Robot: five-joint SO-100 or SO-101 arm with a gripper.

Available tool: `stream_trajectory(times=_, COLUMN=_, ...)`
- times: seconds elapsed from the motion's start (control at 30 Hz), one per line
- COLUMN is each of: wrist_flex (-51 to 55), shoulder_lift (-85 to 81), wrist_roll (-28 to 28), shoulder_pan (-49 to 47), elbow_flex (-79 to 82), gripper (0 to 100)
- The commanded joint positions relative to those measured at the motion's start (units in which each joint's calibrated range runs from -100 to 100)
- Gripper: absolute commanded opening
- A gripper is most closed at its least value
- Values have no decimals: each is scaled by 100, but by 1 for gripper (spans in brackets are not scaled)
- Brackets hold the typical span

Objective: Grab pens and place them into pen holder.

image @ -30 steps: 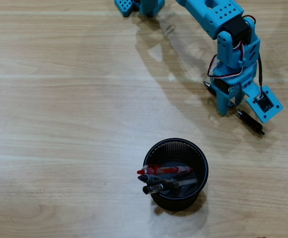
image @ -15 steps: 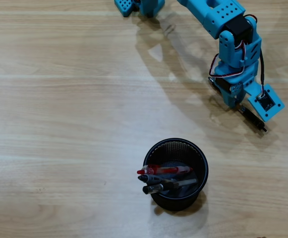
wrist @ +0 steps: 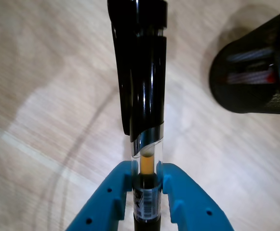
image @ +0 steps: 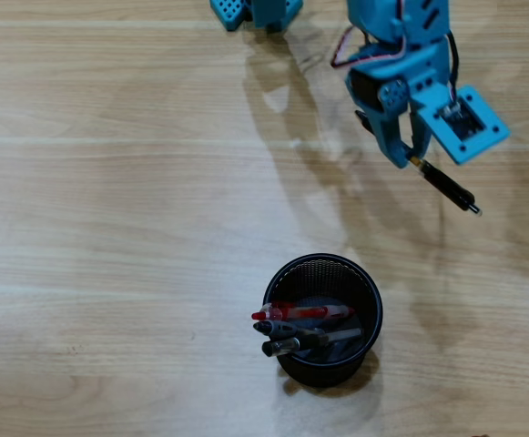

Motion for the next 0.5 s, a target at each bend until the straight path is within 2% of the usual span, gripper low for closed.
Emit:
stream_trajectory(times=0.0, wrist_flex=-124, shoulder_lift=-744, wrist_roll=117, shoulder_pan=395, elbow_flex=-308, gripper=2)
stream_trajectory(times=0.37, wrist_flex=-2903, shoulder_lift=-914, wrist_roll=169, shoulder_pan=1063, elbow_flex=-82, gripper=2)
stream_trajectory(times=0.47, wrist_flex=-4024, shoulder_lift=-914, wrist_roll=154, shoulder_pan=1209, elbow_flex=353, gripper=2)
